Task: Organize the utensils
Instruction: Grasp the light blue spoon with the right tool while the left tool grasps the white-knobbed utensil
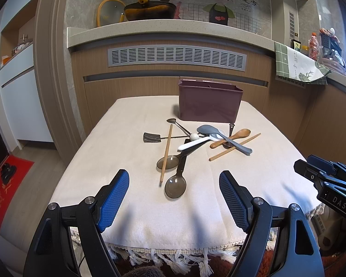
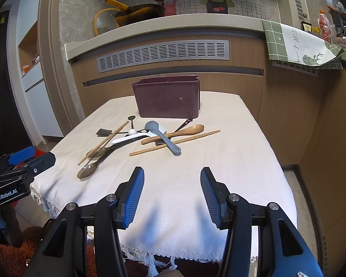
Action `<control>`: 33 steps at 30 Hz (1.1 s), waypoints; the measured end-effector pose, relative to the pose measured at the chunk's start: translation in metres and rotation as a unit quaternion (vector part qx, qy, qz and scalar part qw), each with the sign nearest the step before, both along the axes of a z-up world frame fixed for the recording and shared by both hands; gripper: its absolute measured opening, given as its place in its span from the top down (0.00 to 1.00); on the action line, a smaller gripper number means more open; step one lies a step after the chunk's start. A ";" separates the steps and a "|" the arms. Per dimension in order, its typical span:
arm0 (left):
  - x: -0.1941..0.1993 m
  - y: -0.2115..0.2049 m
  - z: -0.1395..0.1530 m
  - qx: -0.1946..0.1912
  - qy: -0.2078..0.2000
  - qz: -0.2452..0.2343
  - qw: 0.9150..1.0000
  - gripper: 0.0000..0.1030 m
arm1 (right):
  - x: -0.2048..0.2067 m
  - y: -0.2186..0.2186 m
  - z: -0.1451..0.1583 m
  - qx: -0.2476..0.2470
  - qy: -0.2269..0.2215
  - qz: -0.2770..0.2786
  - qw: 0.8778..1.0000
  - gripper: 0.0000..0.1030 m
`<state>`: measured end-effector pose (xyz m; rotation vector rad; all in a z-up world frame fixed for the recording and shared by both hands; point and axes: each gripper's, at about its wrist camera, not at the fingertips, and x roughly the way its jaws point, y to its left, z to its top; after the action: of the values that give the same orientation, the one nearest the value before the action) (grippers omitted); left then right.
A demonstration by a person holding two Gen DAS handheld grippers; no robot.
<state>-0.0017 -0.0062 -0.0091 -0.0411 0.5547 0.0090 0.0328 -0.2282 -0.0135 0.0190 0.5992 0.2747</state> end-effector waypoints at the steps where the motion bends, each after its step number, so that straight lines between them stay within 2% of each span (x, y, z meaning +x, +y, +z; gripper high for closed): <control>1: 0.000 0.000 0.000 0.000 0.000 0.000 1.000 0.22 | 0.000 0.000 0.000 0.000 0.000 -0.001 1.000 0.54; 7: 0.003 0.000 0.001 -0.006 0.008 -0.006 1.000 0.22 | 0.001 0.000 -0.001 0.002 0.006 -0.001 1.000 0.54; 13: 0.022 0.007 0.006 0.001 0.004 -0.015 1.000 0.22 | 0.011 0.002 0.004 -0.006 0.001 0.011 1.000 0.54; 16: 0.032 0.009 0.010 0.004 -0.011 -0.014 1.000 0.22 | 0.015 0.002 0.011 -0.017 -0.038 -0.006 0.999 0.58; 18: 0.042 0.014 0.010 -0.009 -0.012 -0.014 1.000 0.21 | 0.019 0.001 0.016 -0.024 -0.068 -0.016 0.997 0.58; 21: 0.061 0.027 0.010 -0.027 -0.004 -0.009 1.000 0.19 | 0.034 0.004 0.020 -0.050 -0.084 -0.021 0.995 0.58; 25: 0.091 0.044 0.008 -0.028 0.011 0.011 0.999 0.19 | 0.073 0.015 0.022 -0.091 -0.047 0.022 0.995 0.60; 28: 0.116 0.059 0.016 -0.037 0.013 0.017 0.999 0.19 | 0.107 0.026 0.018 -0.081 0.010 0.087 0.993 0.60; 30: 0.132 0.071 0.025 -0.039 0.004 0.020 0.999 0.18 | 0.138 0.041 0.013 -0.079 0.057 0.129 0.987 0.61; 33: 0.160 0.091 0.038 -0.040 -0.013 0.035 0.998 0.18 | 0.173 0.068 0.004 -0.094 0.088 0.170 0.977 0.61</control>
<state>0.1587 0.0851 0.0284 -0.1389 0.5263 0.0553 0.2058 -0.1599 -0.0090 -0.2463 0.8042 0.5508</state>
